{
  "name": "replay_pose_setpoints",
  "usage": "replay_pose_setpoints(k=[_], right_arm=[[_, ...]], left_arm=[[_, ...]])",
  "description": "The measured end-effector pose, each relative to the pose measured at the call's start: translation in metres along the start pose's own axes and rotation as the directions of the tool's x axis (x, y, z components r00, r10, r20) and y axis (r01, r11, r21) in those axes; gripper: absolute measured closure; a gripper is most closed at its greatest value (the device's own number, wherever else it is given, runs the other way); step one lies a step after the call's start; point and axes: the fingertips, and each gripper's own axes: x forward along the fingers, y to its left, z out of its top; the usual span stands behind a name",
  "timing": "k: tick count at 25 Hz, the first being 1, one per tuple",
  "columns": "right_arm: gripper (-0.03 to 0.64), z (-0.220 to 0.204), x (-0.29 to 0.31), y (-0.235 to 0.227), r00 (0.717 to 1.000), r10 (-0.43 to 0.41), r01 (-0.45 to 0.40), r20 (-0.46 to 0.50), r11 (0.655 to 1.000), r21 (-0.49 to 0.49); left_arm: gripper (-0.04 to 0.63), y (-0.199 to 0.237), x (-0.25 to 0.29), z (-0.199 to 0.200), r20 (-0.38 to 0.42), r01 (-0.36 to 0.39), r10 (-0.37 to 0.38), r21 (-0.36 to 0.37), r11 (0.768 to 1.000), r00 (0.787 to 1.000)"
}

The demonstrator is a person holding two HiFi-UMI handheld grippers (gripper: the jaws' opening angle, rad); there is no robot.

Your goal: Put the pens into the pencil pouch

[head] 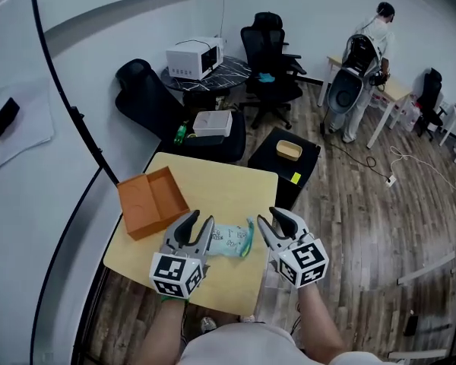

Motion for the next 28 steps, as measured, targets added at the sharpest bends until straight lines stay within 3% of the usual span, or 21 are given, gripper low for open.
replay_pose_setpoints(k=[5, 12, 28], right_arm=[[0.51, 0.019, 0.0, 0.013, 0.999, 0.021, -0.02, 0.05, 1.0, -0.019], [0.615, 0.029, 0.001, 0.017, 0.996, 0.009, -0.007, 0.087, 1.0, -0.028], [0.617, 0.017, 0.015, 0.013, 1.0, -0.002, 0.002, 0.013, 1.0, -0.016]], left_arm=[[0.523, 0.01, -0.02, 0.016, 0.034, -0.016, 0.017, -0.004, 1.0, 0.999], [0.569, 0.019, -0.032, 0.017, 0.034, -0.02, 0.021, -0.027, 0.999, 0.999], [0.58, 0.052, -0.034, 0.009, -0.012, -0.095, 0.094, -0.028, 0.995, 0.995]])
